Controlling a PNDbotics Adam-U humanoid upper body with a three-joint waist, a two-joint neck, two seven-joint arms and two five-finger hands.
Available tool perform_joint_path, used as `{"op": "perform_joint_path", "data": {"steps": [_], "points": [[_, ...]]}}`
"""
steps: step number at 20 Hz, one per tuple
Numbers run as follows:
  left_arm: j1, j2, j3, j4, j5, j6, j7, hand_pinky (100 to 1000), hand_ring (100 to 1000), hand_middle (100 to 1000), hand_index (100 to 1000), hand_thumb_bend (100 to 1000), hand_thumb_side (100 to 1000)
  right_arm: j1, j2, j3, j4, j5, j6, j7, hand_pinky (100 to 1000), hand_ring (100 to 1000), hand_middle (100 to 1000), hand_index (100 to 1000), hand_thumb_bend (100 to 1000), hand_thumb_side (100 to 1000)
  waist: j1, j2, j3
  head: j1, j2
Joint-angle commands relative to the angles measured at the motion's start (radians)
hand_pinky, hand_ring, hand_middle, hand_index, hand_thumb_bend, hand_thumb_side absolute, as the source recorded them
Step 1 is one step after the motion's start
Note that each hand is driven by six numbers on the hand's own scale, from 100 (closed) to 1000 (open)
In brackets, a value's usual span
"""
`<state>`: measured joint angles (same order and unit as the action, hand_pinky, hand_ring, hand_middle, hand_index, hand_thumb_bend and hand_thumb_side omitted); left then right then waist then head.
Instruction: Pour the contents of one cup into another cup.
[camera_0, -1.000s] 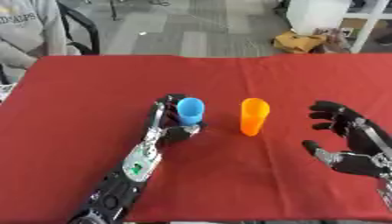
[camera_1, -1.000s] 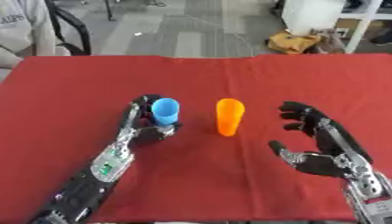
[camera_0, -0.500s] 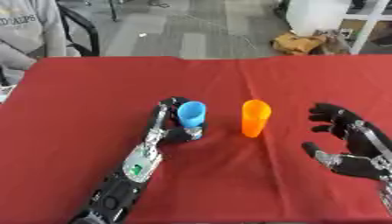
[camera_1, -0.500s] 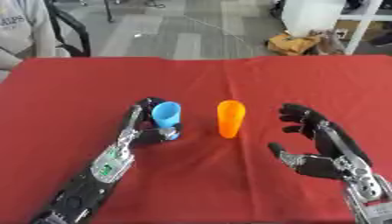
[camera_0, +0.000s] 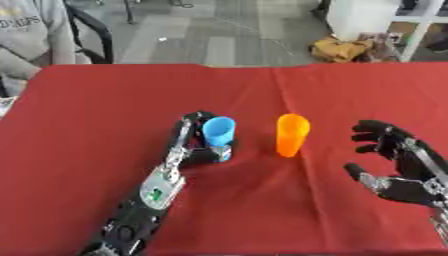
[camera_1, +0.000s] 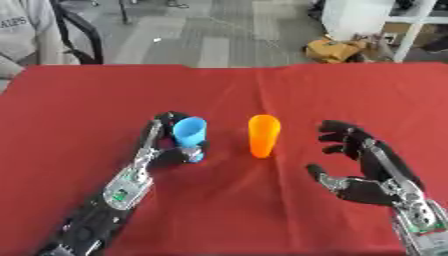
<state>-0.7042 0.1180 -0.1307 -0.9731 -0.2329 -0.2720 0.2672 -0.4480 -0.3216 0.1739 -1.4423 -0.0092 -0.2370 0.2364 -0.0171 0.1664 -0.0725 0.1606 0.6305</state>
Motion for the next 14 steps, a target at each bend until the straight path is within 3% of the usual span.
{"op": "perform_joint_path", "data": {"steps": [1, 6, 14], "points": [[-0.003, 0.034, 0.004, -0.101, 0.01, 0.021, 0.022, 283, 248, 295, 646, 656, 100, -0.021, -0.022, -0.007, -0.001, 0.007, -0.003, -0.007, 720, 804, 789, 879, 411, 175, 0.0, -0.017, 0.003, -0.006, -0.004], [0.038, 0.07, -0.015, -0.26, 0.008, 0.058, 0.025, 274, 236, 279, 643, 576, 100, -0.038, -0.027, -0.004, 0.019, 0.011, -0.005, -0.01, 707, 801, 785, 877, 417, 212, 0.005, -0.021, 0.023, -0.019, 0.0], [0.123, 0.109, -0.048, -0.483, 0.056, 0.098, -0.039, 288, 249, 288, 648, 584, 100, -0.111, -0.021, 0.008, 0.122, 0.063, -0.048, -0.011, 729, 844, 828, 881, 418, 216, 0.017, -0.024, 0.066, -0.061, 0.002]]}}
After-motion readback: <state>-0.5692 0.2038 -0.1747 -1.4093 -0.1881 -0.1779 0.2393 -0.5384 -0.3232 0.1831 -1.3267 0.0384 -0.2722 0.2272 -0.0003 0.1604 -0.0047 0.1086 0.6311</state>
